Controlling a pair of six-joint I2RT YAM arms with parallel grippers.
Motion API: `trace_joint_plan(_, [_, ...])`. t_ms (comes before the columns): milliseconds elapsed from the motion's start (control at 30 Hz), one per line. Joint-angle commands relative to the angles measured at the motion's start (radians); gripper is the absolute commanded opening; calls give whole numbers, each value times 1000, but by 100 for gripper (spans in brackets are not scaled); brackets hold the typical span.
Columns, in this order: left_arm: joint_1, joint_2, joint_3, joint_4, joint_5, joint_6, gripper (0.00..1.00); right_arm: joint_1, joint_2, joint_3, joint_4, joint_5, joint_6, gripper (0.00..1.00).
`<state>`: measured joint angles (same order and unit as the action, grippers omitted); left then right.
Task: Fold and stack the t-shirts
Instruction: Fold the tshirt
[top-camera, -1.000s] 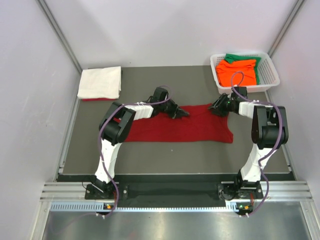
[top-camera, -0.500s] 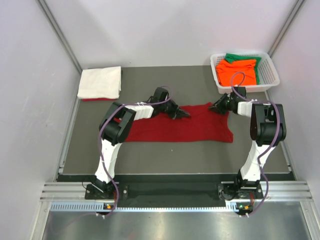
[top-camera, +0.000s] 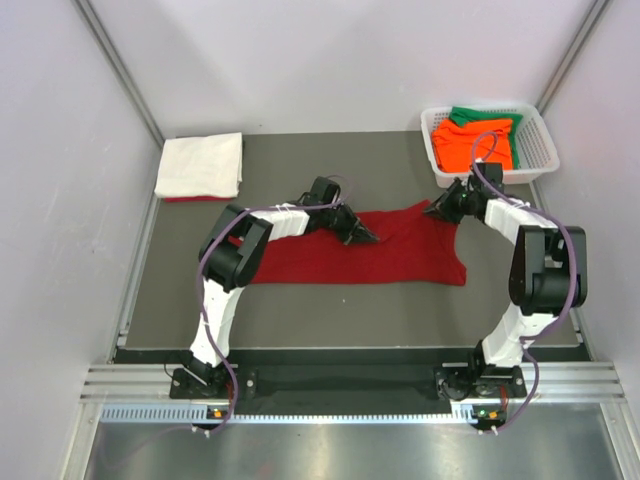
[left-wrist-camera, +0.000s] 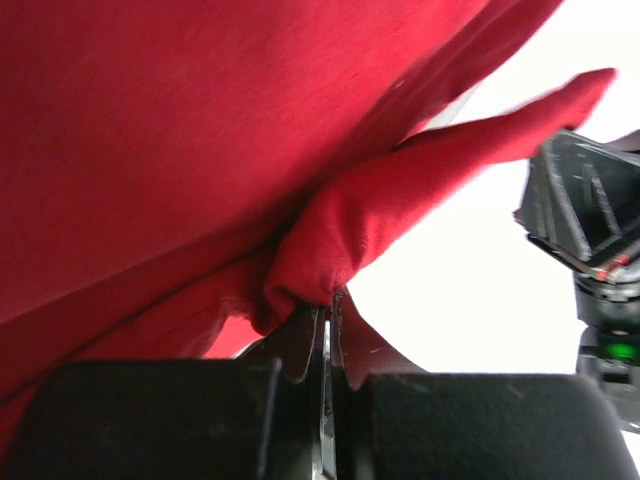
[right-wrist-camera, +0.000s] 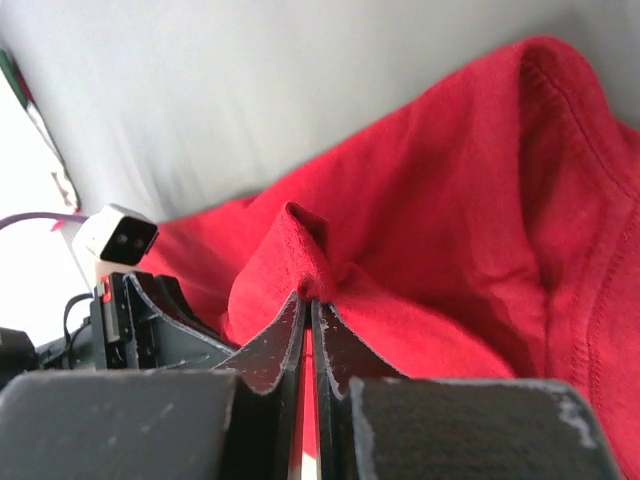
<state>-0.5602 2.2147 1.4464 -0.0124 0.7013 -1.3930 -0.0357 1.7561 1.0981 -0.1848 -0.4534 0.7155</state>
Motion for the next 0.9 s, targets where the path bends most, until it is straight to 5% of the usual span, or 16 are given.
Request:
trace_joint_plan(0, [-6,-87,8,-63,36,64,0,-4,-46,40,-93,19,-66,0])
trace_joint_plan(233, [-6,-89,14,-60,49,72,0,-4,-4,34,-38,-1,-108,14])
trace_joint_plan(500, [-6,-76,28,-50,64,68,0,-6,85,62,36,-27,-93,18])
trace_joint_plan(733, [-3,-66,51,-47,79,74,0,-12,31,6,2,33,-74,43])
trace_joint_plan(867, [-3,-50,52,-50,89,69,0,-27,72,6,34,18,-83,41])
